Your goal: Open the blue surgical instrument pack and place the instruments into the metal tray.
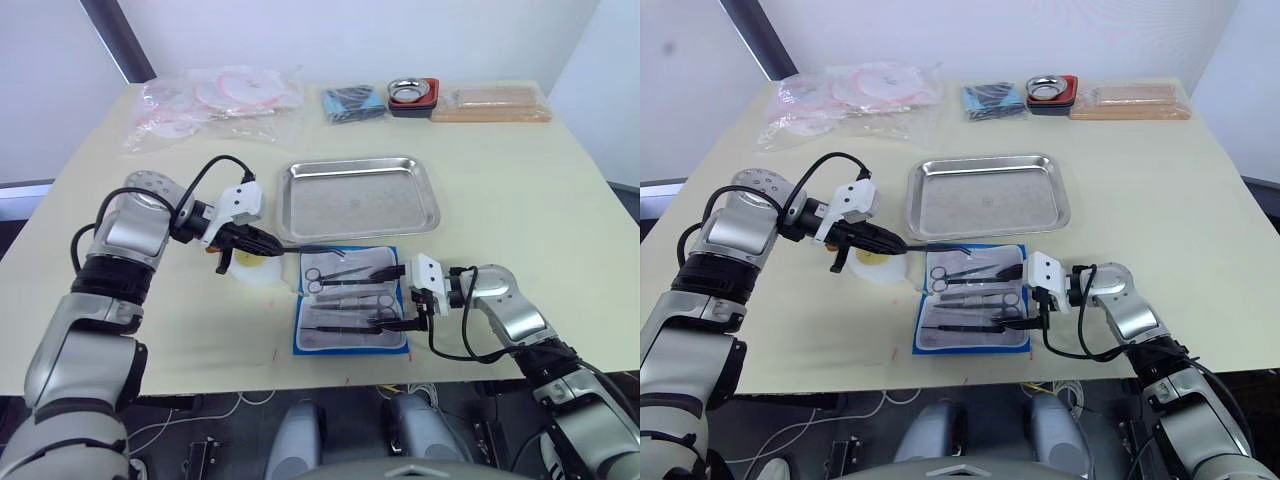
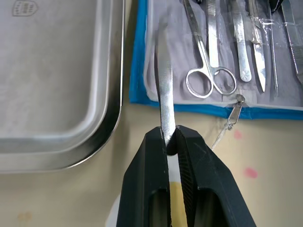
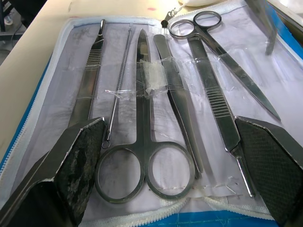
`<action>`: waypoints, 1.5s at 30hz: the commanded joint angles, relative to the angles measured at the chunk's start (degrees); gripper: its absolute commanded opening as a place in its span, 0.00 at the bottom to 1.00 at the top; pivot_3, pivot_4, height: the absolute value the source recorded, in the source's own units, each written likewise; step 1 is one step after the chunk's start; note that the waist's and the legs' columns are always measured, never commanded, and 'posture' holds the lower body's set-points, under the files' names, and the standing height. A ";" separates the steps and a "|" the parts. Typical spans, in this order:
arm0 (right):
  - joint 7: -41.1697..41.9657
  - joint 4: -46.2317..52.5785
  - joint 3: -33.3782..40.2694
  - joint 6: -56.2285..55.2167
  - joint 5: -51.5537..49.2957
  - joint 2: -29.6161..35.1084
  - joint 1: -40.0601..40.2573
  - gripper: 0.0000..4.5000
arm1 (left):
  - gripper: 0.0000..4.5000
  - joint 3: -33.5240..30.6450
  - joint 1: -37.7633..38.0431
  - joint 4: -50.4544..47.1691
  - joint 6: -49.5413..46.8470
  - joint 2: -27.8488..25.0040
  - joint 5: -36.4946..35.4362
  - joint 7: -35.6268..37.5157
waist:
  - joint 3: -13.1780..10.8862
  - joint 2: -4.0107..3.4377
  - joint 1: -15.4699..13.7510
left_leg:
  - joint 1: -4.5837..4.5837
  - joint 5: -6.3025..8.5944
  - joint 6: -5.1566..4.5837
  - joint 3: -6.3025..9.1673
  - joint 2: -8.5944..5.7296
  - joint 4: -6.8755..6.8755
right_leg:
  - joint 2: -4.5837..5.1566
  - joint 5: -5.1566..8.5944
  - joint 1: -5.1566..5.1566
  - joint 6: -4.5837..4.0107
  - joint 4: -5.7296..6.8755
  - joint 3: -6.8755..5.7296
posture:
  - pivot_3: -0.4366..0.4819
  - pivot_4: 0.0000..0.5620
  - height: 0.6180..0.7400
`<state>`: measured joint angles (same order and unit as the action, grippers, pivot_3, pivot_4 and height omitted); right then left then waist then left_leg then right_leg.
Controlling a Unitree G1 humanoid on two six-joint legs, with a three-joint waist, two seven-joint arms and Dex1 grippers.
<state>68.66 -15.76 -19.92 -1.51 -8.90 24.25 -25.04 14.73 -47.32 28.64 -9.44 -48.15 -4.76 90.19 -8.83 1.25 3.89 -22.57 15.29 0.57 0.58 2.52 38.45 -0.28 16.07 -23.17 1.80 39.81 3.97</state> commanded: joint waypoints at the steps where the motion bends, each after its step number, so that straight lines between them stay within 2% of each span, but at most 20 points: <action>1: -1.70 -5.26 -3.20 1.93 5.16 0.21 2.21 1.00 | 0.01 -2.51 0.43 -2.79 -1.13 -1.43 -2.32 2.22 | 0.00 0.00 0.02 | 0.00 0.00 0.00 0.00 0.00 0.00 | 0.00 0.00 0.00 0.00 0.00 0.00 | 0.48 0.27 1.00; 8: -1.71 -5.48 -3.29 1.68 5.15 -0.12 2.16 1.00 | 0.01 -5.78 1.98 -5.94 -5.53 -1.51 -7.11 1.63 | 0.00 0.00 0.06 | 0.02 0.00 0.00 -0.02 0.03 0.00 | -0.02 0.00 0.00 0.00 0.00 0.01 | 0.48 0.27 1.00; 12: -1.63 -5.52 -3.28 1.55 5.11 -0.21 2.19 1.00 | 0.01 -8.64 3.22 -8.64 -9.27 -0.24 -10.21 -1.75 | 0.01 0.02 0.04 | 0.02 0.00 0.00 -0.02 0.05 0.00 | -0.03 0.00 0.00 0.00 0.00 0.01 | 0.48 0.27 1.00; 18: -1.57 -5.37 -3.30 1.42 5.07 -0.18 2.42 1.00 | 0.01 -13.49 5.37 -15.18 -16.94 5.20 -12.64 -15.42 | 0.03 0.05 0.05 | 0.04 0.00 0.00 0.00 0.06 0.00 | -0.02 0.00 0.02 0.00 0.01 0.01 | 0.48 0.27 1.00; 25: -1.51 -5.28 -3.12 1.36 5.01 0.09 2.52 1.00 | 0.01 -17.70 6.88 -21.71 -25.61 13.77 -11.45 -36.61 | 0.06 0.10 0.02 | 0.06 0.00 0.00 0.07 0.06 -0.01 | -0.01 -0.01 0.02 0.00 0.02 0.04 | 0.48 0.27 1.00; 26: -1.50 -5.17 -3.09 1.36 4.99 0.19 2.61 1.00 | 0.01 -18.11 7.14 -23.01 -27.55 15.71 -10.68 -41.76 | 0.07 0.09 -0.01 | 0.06 0.00 0.00 0.07 0.06 -0.01 | -0.01 -0.01 0.02 0.01 0.02 0.04 | 0.48 0.27 1.00; 29: -1.33 -4.98 -3.05 1.26 4.96 0.50 2.87 1.00 | 0.01 -17.37 8.44 -26.57 -30.42 19.71 -8.64 -50.98 | 0.11 0.14 -0.18 | 0.11 0.00 0.01 0.17 0.03 -0.01 | 0.06 -0.01 0.10 0.01 0.01 0.03 | 0.48 0.27 1.00; 32: -1.24 -5.20 -3.19 1.11 5.08 0.50 2.92 1.00 | 0.01 -18.88 9.19 -28.71 -33.79 27.48 -7.14 -63.01 | 0.11 0.15 -0.32 | 0.21 0.00 0.01 0.26 -0.01 -0.04 | 0.10 -0.01 0.20 0.01 -0.01 0.04 | 0.48 0.27 1.00; 36: -1.43 -5.27 -3.28 1.22 5.09 0.20 2.70 1.00 | 0.01 -19.51 10.68 -29.47 -34.49 34.87 -3.33 -75.73 | 0.12 0.16 -0.47 | 0.43 0.01 0.01 0.28 -0.05 -0.10 | 0.15 -0.01 0.42 0.01 -0.07 0.06 | 0.48 0.27 1.00; 39: -1.44 -5.33 -3.21 1.18 5.03 0.18 2.65 1.00 | 0.01 -19.98 10.74 -28.75 -33.66 38.58 -1.05 -82.64 | 0.12 0.16 -0.48 | 0.54 0.01 0.02 0.25 -0.06 -0.16 | 0.16 -0.01 0.47 0.01 -0.06 0.11 | 0.48 0.27 1.00; 45: -1.39 -5.48 -3.21 1.14 5.08 0.28 2.56 1.00 | 0.01 -20.26 10.63 -26.79 -33.04 43.59 0.77 -90.90 | 0.12 0.16 -0.52 | 0.62 0.01 0.03 0.24 -0.08 -0.18 | 0.18 -0.01 0.59 0.01 -0.10 0.11 | 0.48 0.27 1.00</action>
<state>68.30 -16.74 -19.88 -2.04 -8.86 24.01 -24.65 -5.19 -35.81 2.31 -43.65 -5.20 -4.65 1.35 -8.71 1.42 3.37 -21.92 15.30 0.60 0.82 2.43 38.27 -0.09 16.06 -22.54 1.81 39.70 4.07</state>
